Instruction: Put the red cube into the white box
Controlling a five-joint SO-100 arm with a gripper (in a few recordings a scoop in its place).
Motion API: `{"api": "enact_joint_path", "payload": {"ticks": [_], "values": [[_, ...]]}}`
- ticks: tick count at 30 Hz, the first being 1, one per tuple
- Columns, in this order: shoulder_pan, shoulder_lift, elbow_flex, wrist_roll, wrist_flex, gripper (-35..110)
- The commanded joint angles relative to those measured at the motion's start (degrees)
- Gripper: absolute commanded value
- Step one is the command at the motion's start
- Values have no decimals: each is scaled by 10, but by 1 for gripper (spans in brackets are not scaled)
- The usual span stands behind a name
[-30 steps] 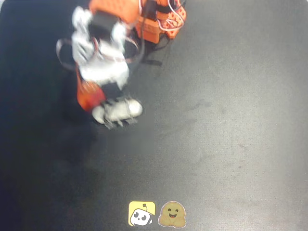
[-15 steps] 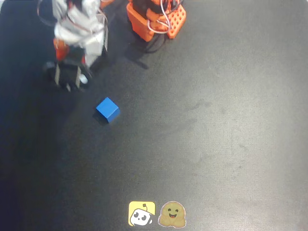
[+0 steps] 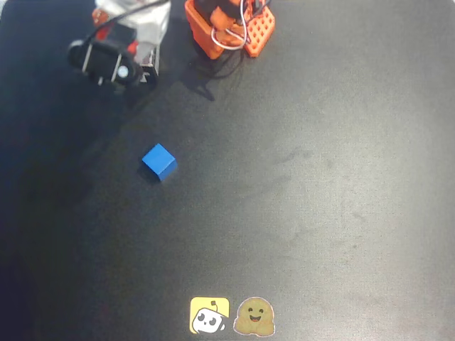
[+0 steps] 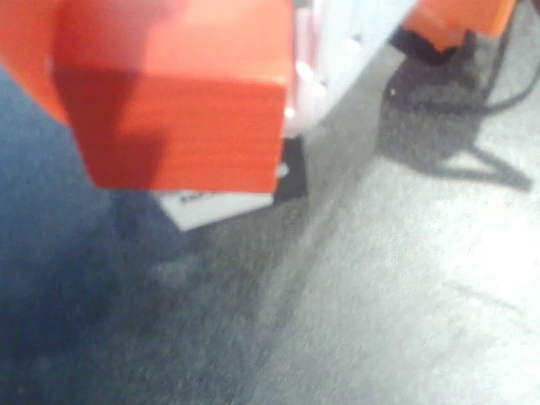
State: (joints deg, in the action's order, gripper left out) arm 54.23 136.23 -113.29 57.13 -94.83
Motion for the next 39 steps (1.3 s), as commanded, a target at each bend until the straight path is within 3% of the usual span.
{"api": "enact_joint_path", "payload": {"ticks": [1, 11, 21, 39], "values": [[39, 24, 6, 4, -4, 0], [158, -28, 2, -2, 18, 0], [152, -43, -51, 62, 40, 0], [149, 4, -184, 92, 112, 0]]}}
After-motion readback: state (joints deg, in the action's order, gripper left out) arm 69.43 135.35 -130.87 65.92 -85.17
